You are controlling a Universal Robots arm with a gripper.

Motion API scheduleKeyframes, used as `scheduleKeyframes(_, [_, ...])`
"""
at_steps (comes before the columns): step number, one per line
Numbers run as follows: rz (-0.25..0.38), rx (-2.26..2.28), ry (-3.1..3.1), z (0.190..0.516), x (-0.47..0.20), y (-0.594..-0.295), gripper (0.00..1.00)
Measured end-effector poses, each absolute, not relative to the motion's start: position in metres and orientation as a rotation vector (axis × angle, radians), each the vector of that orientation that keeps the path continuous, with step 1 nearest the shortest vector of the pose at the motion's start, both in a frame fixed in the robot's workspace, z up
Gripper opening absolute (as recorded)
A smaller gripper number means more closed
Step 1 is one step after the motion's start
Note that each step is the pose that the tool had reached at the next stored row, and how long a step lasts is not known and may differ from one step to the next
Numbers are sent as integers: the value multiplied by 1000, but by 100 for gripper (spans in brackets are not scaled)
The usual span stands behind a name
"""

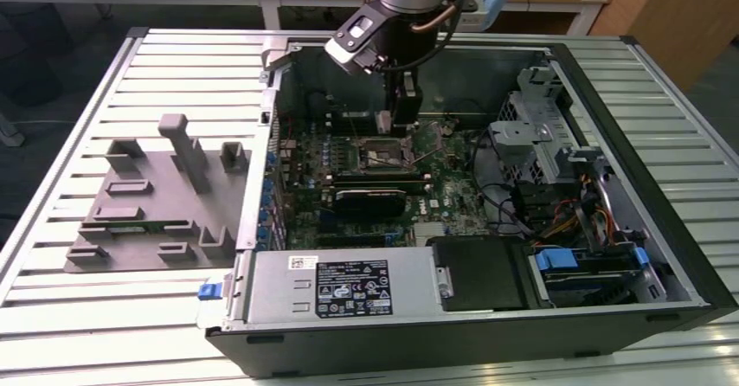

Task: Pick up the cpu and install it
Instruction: 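Place the cpu into insertion slot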

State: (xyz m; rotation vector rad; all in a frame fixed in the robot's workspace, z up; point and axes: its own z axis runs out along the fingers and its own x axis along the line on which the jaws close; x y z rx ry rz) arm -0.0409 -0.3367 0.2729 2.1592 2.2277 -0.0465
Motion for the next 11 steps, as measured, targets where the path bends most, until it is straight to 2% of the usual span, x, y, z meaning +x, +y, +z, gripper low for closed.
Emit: scheduleKeyframes(11, [-55, 2152, 2243, 257, -40, -337, 55])
